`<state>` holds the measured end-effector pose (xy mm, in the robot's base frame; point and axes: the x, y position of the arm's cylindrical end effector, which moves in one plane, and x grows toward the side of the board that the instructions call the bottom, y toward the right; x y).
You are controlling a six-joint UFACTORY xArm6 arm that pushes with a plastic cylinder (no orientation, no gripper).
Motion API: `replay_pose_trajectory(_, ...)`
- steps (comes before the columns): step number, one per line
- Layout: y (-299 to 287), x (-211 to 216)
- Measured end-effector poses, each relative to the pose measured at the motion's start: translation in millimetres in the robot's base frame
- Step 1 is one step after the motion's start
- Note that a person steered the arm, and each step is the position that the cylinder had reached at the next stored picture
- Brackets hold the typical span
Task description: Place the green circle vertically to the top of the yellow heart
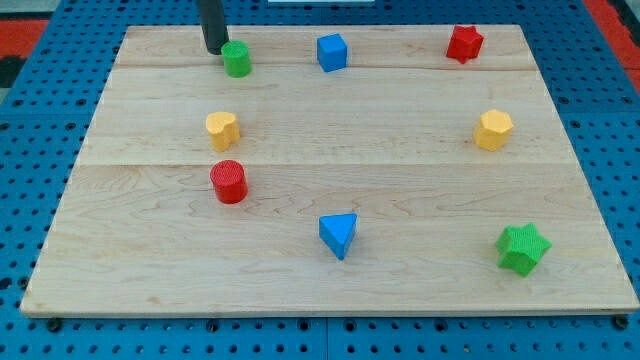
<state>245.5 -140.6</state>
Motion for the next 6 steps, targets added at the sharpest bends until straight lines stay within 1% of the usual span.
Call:
replay_pose_trajectory(2,0,2)
replay_pose_trajectory(3,0,-10)
replay_pose_trajectory(4,-23,-10)
replay_pose_trajectory(5,-49,11)
replay_pose_trajectory(6,-50,68)
